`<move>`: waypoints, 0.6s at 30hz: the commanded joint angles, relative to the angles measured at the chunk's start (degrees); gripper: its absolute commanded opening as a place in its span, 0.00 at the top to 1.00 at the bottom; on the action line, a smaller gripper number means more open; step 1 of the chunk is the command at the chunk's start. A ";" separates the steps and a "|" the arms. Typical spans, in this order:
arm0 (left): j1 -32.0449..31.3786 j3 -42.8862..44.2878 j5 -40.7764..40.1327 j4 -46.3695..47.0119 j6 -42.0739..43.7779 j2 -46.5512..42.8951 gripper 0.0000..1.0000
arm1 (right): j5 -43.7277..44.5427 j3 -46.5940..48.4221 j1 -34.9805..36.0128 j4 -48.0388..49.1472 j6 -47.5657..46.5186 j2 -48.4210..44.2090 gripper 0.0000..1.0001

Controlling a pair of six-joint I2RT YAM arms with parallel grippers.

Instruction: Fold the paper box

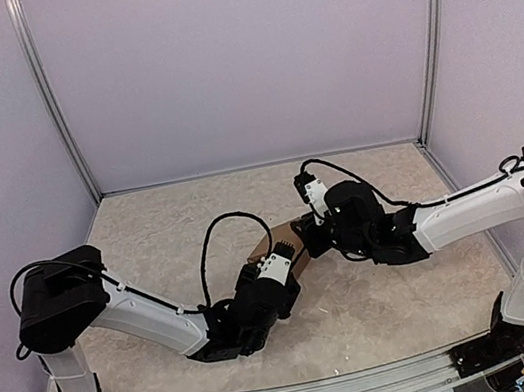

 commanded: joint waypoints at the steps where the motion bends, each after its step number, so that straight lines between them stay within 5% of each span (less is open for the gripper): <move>1: -0.24 -0.81 4.74 0.09 0.68 -2.27 0.26 | -0.62 1.30 -0.53 0.11 0.73 1.25 0.70; 18: 0.65 -11.70 33.17 -8.97 -6.42 -20.35 0.27 | -3.61 2.65 -1.58 -0.28 -0.63 4.52 0.70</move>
